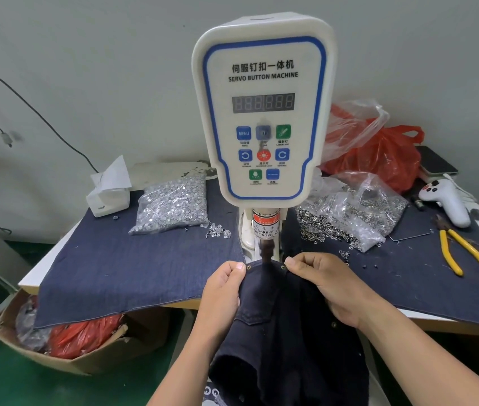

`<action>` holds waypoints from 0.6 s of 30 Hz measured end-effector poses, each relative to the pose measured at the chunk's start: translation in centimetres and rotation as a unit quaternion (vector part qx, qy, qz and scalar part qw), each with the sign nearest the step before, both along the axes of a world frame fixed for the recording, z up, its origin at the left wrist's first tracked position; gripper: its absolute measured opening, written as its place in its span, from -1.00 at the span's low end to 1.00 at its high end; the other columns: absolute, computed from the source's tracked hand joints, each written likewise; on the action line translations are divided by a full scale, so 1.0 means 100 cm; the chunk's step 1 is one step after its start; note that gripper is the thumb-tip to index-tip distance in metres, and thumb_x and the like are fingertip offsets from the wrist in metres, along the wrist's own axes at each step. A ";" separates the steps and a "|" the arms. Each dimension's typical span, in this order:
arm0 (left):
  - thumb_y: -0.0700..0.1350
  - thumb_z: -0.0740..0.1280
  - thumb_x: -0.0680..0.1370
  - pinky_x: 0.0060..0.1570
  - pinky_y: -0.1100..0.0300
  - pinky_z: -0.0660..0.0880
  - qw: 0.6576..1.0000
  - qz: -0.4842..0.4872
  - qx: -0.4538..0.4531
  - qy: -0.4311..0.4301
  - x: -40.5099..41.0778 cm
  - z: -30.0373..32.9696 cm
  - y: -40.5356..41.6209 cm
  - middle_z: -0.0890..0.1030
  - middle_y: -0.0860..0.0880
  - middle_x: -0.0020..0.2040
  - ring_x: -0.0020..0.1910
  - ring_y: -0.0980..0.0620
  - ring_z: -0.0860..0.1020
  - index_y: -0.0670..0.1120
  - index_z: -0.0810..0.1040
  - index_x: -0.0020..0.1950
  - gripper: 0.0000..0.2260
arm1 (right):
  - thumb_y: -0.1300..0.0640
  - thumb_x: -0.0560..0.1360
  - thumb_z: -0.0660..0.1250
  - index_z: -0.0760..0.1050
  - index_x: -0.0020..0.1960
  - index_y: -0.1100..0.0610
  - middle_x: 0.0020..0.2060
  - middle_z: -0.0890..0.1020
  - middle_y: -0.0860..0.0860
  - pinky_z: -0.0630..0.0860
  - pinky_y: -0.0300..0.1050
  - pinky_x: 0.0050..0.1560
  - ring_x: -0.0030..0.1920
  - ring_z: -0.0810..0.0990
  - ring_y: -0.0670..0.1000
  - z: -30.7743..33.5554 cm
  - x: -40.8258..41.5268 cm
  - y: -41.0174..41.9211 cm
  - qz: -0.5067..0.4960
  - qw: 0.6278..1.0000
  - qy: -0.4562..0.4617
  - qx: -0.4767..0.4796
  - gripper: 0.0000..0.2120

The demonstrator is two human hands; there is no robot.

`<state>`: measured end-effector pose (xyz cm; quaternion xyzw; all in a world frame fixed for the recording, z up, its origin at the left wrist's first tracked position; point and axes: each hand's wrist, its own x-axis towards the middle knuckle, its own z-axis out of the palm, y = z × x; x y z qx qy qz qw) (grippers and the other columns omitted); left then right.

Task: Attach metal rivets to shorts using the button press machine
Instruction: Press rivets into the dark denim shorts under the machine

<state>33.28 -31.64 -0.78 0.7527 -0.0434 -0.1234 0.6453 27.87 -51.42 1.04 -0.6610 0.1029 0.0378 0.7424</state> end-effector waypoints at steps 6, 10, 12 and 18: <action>-0.12 0.26 0.72 -0.30 0.41 0.42 0.999 -0.013 -0.032 -0.002 -0.003 0.000 0.001 0.54 0.12 -0.32 -0.33 0.24 0.47 0.07 0.58 -0.28 -0.62 | 0.05 0.58 0.41 0.67 -0.15 0.12 -0.24 0.66 0.08 0.54 -0.21 -0.13 -0.19 0.61 -0.03 0.002 -0.002 0.002 0.003 1.000 0.001 0.011 -0.81; -0.13 0.26 0.72 -0.22 0.36 0.47 0.997 -0.032 -0.076 -0.009 -0.009 0.007 0.004 0.58 0.07 -0.25 -0.24 0.19 0.51 0.11 0.62 -0.27 -0.61 | 0.11 0.59 0.40 0.69 -0.07 0.18 -0.17 0.69 0.11 0.54 -0.14 -0.03 -0.12 0.63 0.00 0.002 -0.005 0.001 0.010 1.000 -0.002 0.005 -0.83; -0.11 0.29 0.72 -0.18 0.34 0.50 0.994 -0.050 -0.100 -0.012 -0.015 0.011 0.007 0.61 0.05 -0.22 -0.20 0.16 0.53 0.09 0.65 -0.23 -0.65 | 0.12 0.61 0.38 0.69 -0.02 0.17 -0.10 0.72 0.09 0.53 -0.17 0.06 -0.05 0.65 -0.01 0.005 -0.009 0.001 0.033 0.999 -0.016 -0.022 -0.85; 0.07 0.35 0.64 -0.08 0.28 0.50 0.982 -0.147 -0.113 -0.047 -0.034 0.029 0.021 0.63 0.04 -0.17 -0.15 0.14 0.55 0.05 0.64 -0.14 -0.80 | -0.25 0.47 0.40 0.67 -0.04 -0.06 -0.05 0.65 -0.10 0.44 -0.33 0.05 -0.05 0.56 -0.20 0.025 -0.028 0.008 0.125 0.964 -0.106 -0.211 -0.72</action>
